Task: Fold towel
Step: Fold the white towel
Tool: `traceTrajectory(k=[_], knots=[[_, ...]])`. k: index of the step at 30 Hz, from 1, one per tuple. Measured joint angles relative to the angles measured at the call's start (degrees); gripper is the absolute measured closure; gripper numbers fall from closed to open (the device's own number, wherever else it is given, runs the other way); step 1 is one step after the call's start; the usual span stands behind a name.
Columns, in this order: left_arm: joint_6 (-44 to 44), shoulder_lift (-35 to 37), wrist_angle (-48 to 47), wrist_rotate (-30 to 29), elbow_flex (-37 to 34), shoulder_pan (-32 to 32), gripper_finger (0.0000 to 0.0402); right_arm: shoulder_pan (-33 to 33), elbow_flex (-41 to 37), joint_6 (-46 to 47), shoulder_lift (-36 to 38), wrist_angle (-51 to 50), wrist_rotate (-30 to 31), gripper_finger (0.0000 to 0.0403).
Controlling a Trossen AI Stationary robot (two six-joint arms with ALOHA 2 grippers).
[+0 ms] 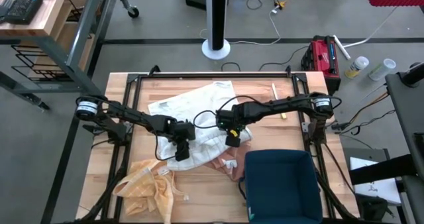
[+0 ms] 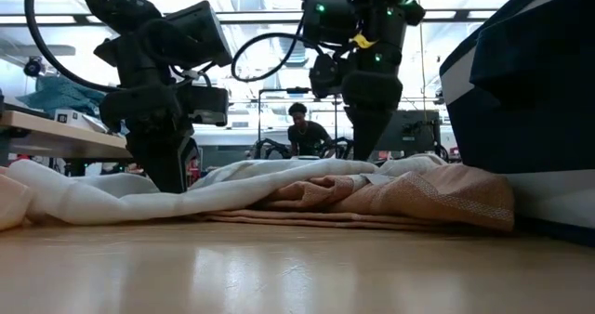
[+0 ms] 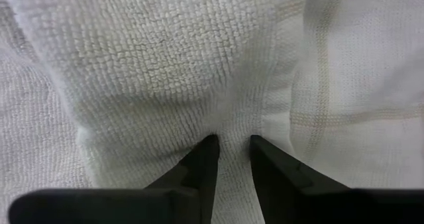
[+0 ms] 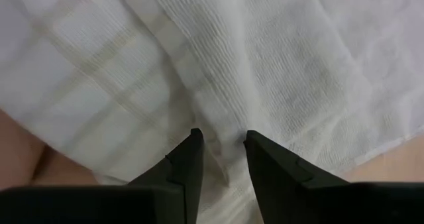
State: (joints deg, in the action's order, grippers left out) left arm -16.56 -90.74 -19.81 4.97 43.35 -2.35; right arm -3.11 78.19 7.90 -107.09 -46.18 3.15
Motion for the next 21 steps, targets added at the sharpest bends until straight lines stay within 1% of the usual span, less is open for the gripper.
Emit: traceTrajectory(k=[3, 5, 7, 9, 10, 12, 18, 21], knots=[[0.0, 0.02, 0.09, 0.02, 0.0, 0.0, 0.031, 0.0, -1.16, -1.47, 0.0, 3.45, 0.09, 0.0299], [0.0, 0.02, 0.26, 0.02, 0.0, 0.0, 0.0306, 0.0, -2.04, -2.36, 0.0, 6.34, 0.11, 0.0312], [0.0, 0.02, 0.26, 0.04, -0.01, 0.0, 0.0304, 0.0, -2.76, -2.94, 0.0, 7.97, 0.12, 0.0338], [-0.03, 0.05, 0.26, 0.32, 0.0, 0.0, 0.0303, 0.0, -2.82, -3.38, 0.0, 7.98, 0.99, 0.0378], [-0.09, 0.18, 0.03, 0.57, 0.05, 0.02, 0.0302, 0.06, -2.79, -3.89, 0.04, 7.8, 1.57, 0.039], [-0.43, 0.56, -2.03, 1.17, 1.0, 0.02, 0.03, 0.26, -2.32, -4.22, 0.37, 6.48, 2.41, 0.0394], [-0.48, 3.17, -10.04, 1.53, 6.76, 0.0, 0.0296, 1.1, 2.63, -3.98, 1.71, -0.45, 3.2, 0.04], [-0.48, 4.13, -11.47, 2.22, 8.31, -0.71, 0.0293, 1.51, 4.86, -3.16, 2.68, -3.15, 3.43, 0.0401]])
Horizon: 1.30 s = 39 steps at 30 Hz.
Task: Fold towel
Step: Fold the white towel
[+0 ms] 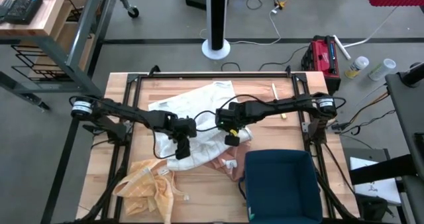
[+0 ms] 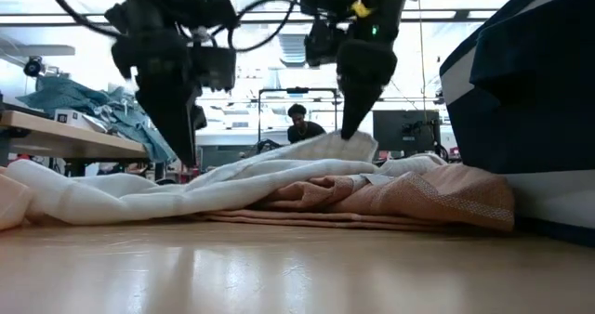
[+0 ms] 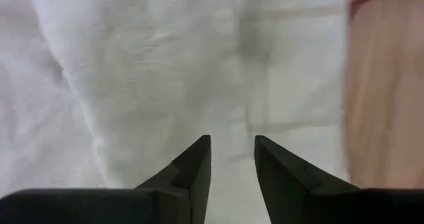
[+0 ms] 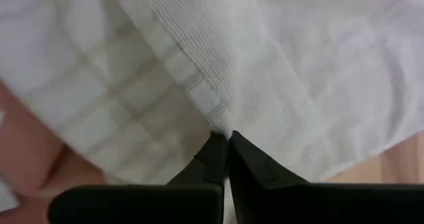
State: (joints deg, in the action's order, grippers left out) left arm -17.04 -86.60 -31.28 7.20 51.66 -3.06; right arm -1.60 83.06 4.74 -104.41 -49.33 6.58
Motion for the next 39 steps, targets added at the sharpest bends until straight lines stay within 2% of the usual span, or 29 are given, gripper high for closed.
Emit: traceTrajectory(k=[5, 13, 23, 28, 31, 34, 39], knots=[[0.02, -0.06, -1.03, 1.07, 0.02, -3.8, 0.028, 0.5, 3.42, 0.74, 1.38, -5.5, 0.05, 0.0402], [-3.7, -0.4, -11.68, -4.95, -0.32, -8.8, 0.0244, 0.59, 5.36, 1.37, 2.31, -8.92, -0.53, 0.0402], [-7.13, -0.46, -9.32, -6.33, -3.69, -9.91, 0.0203, 0.59, 5.43, 1.34, 2.31, -9.26, -0.54, 0.0403], [-9.32, -0.46, -8.36, -5.75, -5.51, -10.04, 0.021, 0.59, 5.43, 1.28, 2.31, -9.33, -0.54, 0.0403], [-10.83, -0.46, -7.99, -1.48, -5.56, -10.09, 0.0222, 0.59, 5.43, 1.26, 2.31, -9.33, -0.54, 0.0403], [-11.63, -0.46, -7.45, -0.25, -5.18, -10.4, 0.0232, 0.59, 5.43, 1.22, 2.31, -9.32, -0.54, 0.0403], [-11.57, -0.44, -0.18, -0.21, -4.99, -11.53, 0.0239, 0.59, 5.43, 1.23, 2.31, -9.26, -0.54, 0.0403]])
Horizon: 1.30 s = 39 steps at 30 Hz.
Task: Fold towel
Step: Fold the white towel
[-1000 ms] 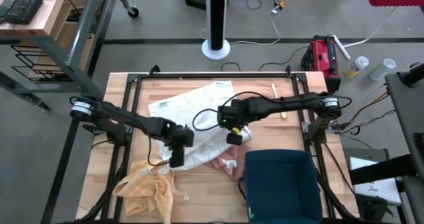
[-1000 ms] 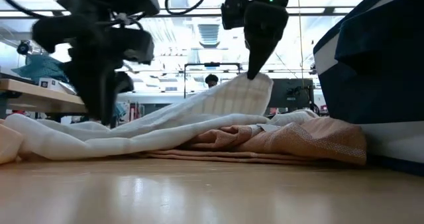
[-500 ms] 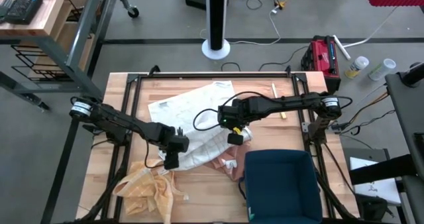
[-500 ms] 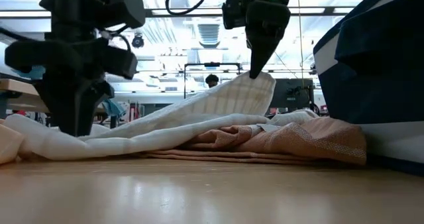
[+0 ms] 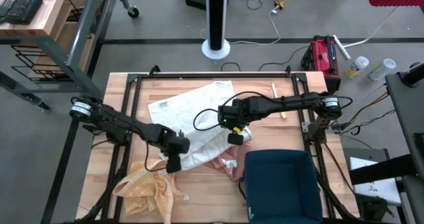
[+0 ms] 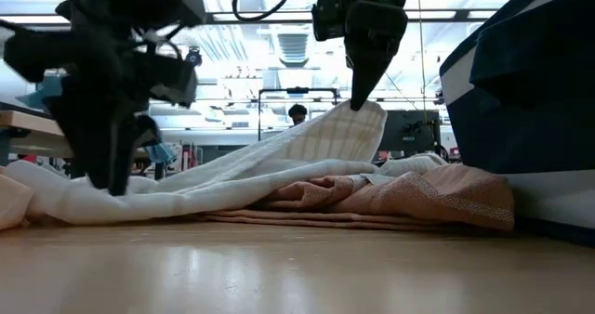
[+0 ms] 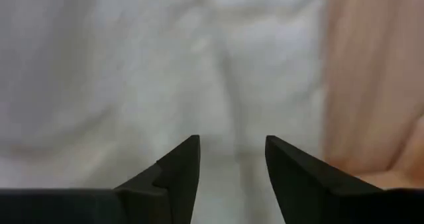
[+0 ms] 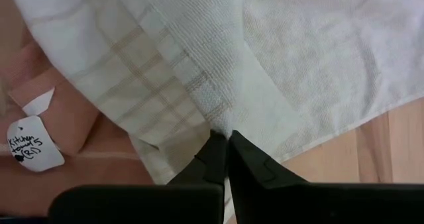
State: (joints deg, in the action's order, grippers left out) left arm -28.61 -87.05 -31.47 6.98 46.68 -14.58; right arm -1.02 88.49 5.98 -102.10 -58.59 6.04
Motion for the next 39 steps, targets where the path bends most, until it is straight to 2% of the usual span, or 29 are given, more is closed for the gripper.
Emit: traceTrajectory(k=[2, 4, 7, 15, 18, 23, 28, 39], knots=[[0.66, 0.0, 2.89, -0.69, 0.0, -0.71, 0.0237, 0.0, 0.0, -0.01, 0.0, 0.03, 0.01, 0.0403], [0.77, -0.28, 3.76, -4.19, -0.21, -1.18, 0.0233, 0.0, 0.0, 0.0, 0.0, 0.02, 0.0, 0.0403], [-1.35, -1.63, -0.51, -8.85, -0.33, -1.09, 0.0232, 0.0, 0.0, -0.04, 0.0, 0.04, 0.0, 0.0403], [-2.51, -4.59, -4.69, -9.82, -0.44, -1.51, 0.026, 0.0, 0.0, -0.04, 0.0, 0.13, 0.0, 0.0403], [-2.17, -4.15, -5.3, -10.01, -0.35, -1.55, 0.0293, 0.0, -0.02, -0.03, 0.0, 0.16, -0.01, 0.0403], [0.02, -2.47, -9.27, -9.96, 1.37, -2.21, 0.0387, 0.0, -0.04, -0.03, 0.0, -1.29, -0.07, 0.0403], [-0.5, -1.44, -14.32, -10.57, 2.91, -2.24, 0.0391, 0.02, -0.04, 0.01, 0.61, -2.52, -0.24, 0.0403], [-0.59, 2.59, -15.27, -8.46, 5.19, -2.26, 0.039, 0.02, -0.07, -0.02, 4.6, -4.48, 0.02, 0.0403]])
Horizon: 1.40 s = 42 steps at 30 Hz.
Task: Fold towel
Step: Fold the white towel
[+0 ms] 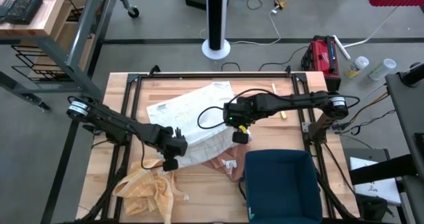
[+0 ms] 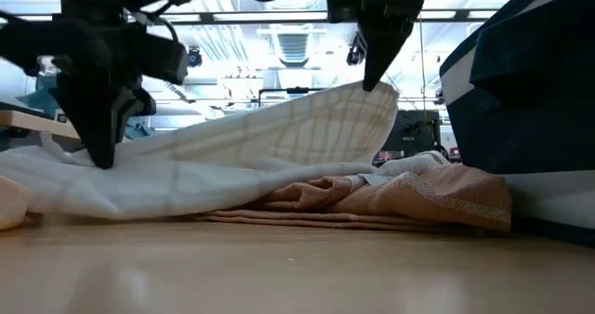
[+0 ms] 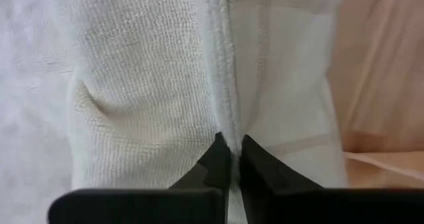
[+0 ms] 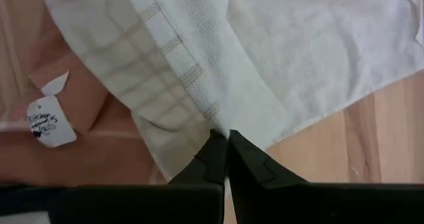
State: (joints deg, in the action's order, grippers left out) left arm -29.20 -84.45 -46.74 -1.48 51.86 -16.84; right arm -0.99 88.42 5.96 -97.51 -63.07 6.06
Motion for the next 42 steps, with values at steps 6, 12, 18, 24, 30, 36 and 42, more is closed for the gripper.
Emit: traceTrajectory(k=[6, 12, 18, 24, 30, 36, 42], knots=[[-3.65, 2.8, -0.15, 0.55, 0.17, -0.04, 0.0386, 0.31, 0.02, -1.95, 1.12, -0.69, 0.11, 0.0403], [-4.98, 2.86, 0.91, 0.56, 0.1, -0.08, 0.0357, 1.19, 0.02, -1.8, 1.28, -0.8, 0.31, 0.0403], [-4.06, 1.71, 1.93, 0.62, 0.06, -0.11, 0.0318, 1.62, -0.38, -0.68, 0.92, 0.42, 0.37, 0.0403], [-2.65, 1.65, 1.58, 0.88, -0.16, -0.42, 0.0327, 1.62, -0.57, -0.63, -0.04, 0.64, 0.68, 0.0403], [-1.19, 1.67, 1.53, 0.94, -0.16, -0.44, 0.0392, 1.62, -0.57, -0.61, -0.16, 0.81, 1.97, 0.0403], [-1.35, 1.69, -0.52, 0.94, -0.16, -0.48, 0.0395, 1.64, -0.57, -0.81, -0.16, 0.85, 1.92, 0.0403], [-2.74, 2.51, -4.64, 0.39, -0.12, -0.8, 0.0394, 1.66, -0.57, -1.01, -0.09, 0.71, 4.29, 0.0403]])
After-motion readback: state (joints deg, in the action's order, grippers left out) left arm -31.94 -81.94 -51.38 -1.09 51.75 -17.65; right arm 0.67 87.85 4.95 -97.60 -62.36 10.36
